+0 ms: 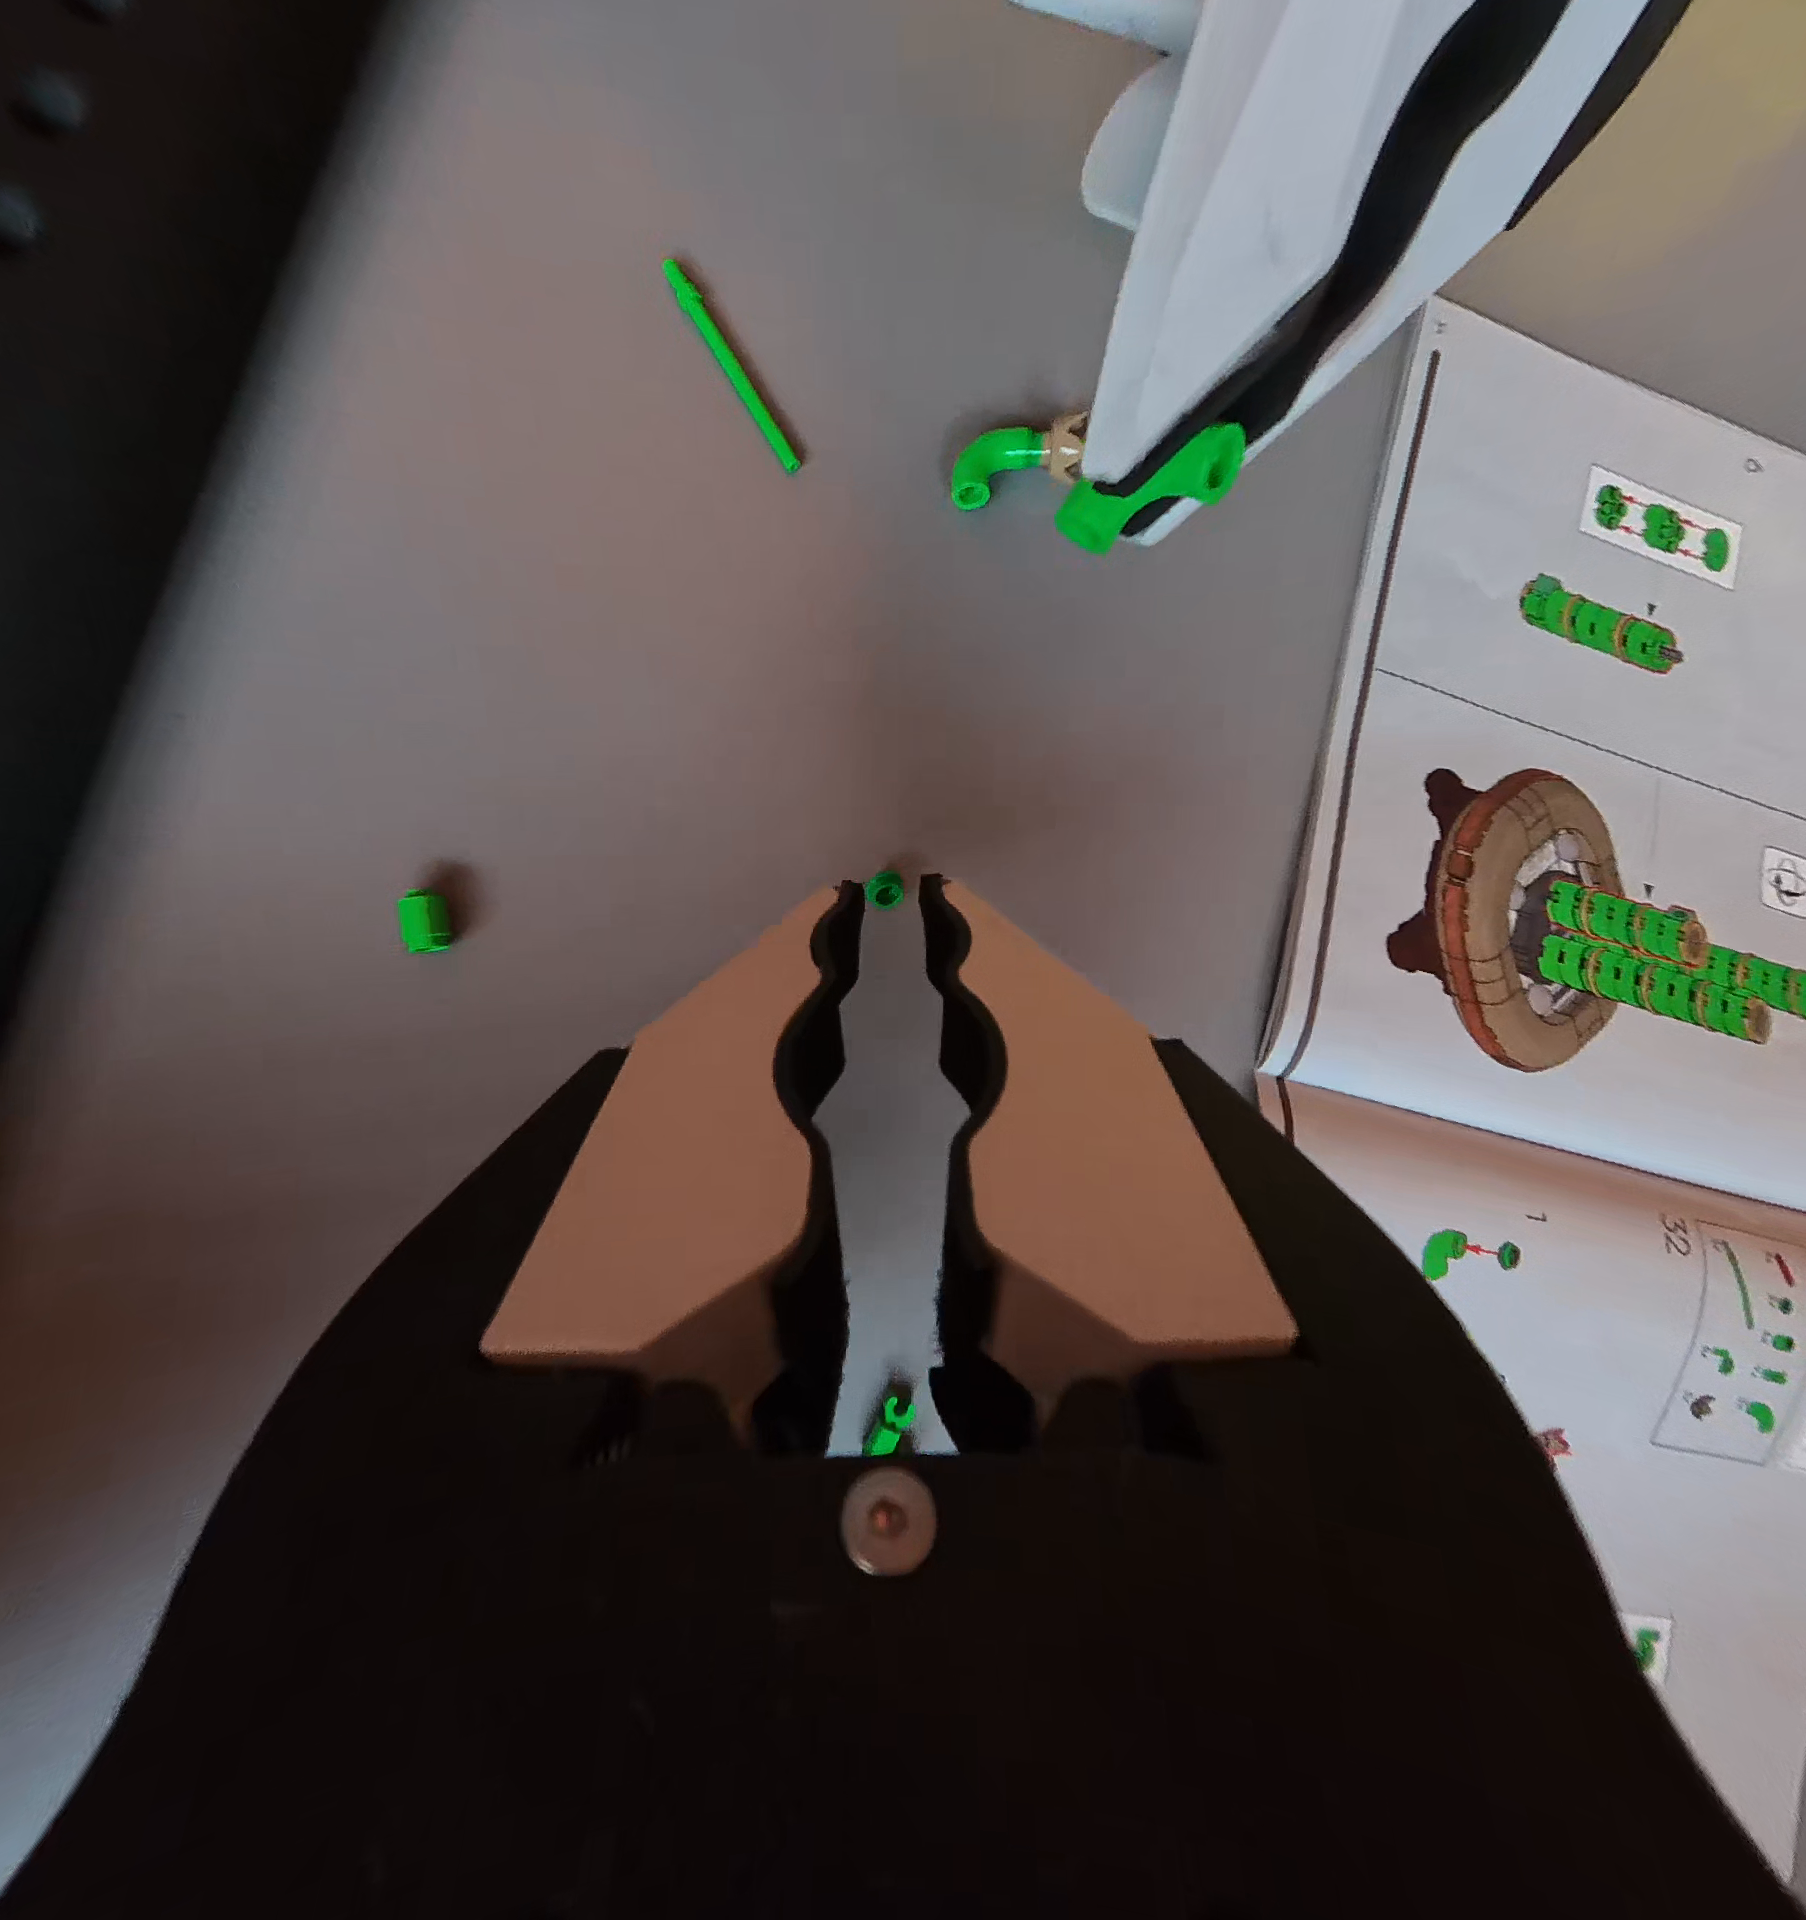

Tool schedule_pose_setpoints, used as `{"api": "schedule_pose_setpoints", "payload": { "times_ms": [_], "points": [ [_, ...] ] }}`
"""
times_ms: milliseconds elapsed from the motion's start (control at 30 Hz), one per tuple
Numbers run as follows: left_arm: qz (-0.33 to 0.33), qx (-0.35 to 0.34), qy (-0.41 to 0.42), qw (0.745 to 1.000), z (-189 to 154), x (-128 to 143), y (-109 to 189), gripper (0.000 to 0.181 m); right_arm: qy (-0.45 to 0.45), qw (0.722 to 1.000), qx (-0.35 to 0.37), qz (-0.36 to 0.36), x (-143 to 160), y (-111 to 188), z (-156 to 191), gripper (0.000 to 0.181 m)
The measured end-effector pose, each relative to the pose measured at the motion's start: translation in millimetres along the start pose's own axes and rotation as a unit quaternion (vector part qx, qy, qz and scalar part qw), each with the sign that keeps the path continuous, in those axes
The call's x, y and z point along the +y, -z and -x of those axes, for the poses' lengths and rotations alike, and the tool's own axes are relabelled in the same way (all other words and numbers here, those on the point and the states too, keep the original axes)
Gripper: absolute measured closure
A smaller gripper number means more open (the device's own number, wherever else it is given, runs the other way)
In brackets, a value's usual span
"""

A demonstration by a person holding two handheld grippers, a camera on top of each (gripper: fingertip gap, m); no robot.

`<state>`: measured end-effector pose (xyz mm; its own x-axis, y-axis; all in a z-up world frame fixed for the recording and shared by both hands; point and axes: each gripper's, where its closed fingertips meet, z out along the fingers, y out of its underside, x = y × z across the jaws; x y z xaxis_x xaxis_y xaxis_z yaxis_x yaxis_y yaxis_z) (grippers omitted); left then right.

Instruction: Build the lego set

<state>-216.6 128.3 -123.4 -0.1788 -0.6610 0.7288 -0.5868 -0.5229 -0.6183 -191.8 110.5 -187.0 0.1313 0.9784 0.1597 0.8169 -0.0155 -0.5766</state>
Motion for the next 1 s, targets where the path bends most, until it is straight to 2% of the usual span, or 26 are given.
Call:
{"api": "schedule_pose_setpoints", "payload": {
  "times_ms": [300,1000],
  "points": [
    [0.011,-0.001,0.01,1.0,4.6,4.1,-2.5,0.176,-0.035,0.997,-0.057,-0.036,-1.9,-2.7,2.6,0.172],
    [0.025,0.001,0.015,1.0,5.3,8.8,-7.1,0.176,-0.046,0.996,-0.072,-0.029,5.5,-9.6,2.9,0.174]
  ]
}}
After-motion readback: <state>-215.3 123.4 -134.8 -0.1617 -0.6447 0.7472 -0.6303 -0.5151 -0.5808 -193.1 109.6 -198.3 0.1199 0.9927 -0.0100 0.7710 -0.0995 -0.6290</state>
